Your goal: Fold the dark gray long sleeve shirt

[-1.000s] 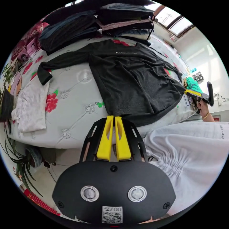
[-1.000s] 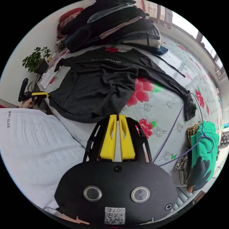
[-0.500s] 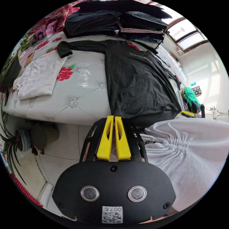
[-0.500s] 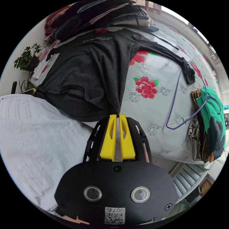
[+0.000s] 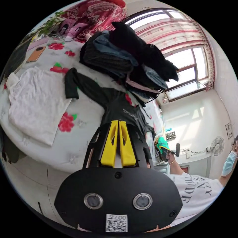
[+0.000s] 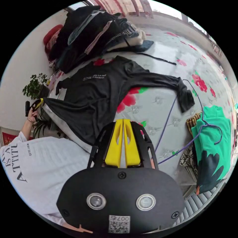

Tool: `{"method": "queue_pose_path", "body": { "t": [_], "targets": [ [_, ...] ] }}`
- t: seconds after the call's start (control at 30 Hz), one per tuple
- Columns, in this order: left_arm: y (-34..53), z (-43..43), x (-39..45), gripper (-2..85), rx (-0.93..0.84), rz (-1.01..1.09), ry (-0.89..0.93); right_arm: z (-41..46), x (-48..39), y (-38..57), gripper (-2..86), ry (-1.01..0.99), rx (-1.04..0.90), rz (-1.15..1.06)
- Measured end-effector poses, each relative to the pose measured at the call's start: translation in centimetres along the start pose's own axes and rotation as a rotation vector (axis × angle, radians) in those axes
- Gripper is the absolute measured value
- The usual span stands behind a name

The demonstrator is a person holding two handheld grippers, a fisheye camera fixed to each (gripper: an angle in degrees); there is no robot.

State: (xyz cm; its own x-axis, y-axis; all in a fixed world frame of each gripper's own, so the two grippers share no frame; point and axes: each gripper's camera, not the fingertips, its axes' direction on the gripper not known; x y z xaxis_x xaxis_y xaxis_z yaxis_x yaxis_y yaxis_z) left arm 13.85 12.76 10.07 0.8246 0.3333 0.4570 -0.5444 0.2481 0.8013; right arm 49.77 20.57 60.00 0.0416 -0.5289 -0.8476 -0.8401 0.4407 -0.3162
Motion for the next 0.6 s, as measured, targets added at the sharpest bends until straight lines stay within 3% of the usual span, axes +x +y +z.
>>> {"method": "queue_pose_path", "body": {
  "t": [0.03,0.1,0.23,0.33,0.5,0.6],
  "targets": [
    [-2.9,-1.0,1.9,-1.0,0.029,0.045,0.012,-2.1,0.2,-1.1,-0.3,-0.010,0.075,0.009],
    [-5.9,-2.3,5.8,-1.0,0.049,0.156,0.021,-11.2,0.4,-3.6,-0.3,-0.106,0.414,0.023],
    [-5.6,-1.4,11.5,-1.0,-0.006,0.378,-0.094,-17.1,-3.3,-3.6,-0.2,-0.124,0.640,-0.133],
    [-1.9,1.9,9.0,-1.0,-0.081,0.361,-0.172,-12.1,-8.1,-2.1,0.1,-0.048,0.553,-0.271],
    [1.5,3.2,3.7,-1.0,-0.106,0.247,-0.151,8.3,-14.4,1.3,-0.2,0.037,-0.080,-0.377],
    [1.6,2.6,3.3,-1.0,-0.101,0.271,-0.172,14.7,-16.9,4.1,-0.1,0.151,-0.214,-0.427]
  ]
}}
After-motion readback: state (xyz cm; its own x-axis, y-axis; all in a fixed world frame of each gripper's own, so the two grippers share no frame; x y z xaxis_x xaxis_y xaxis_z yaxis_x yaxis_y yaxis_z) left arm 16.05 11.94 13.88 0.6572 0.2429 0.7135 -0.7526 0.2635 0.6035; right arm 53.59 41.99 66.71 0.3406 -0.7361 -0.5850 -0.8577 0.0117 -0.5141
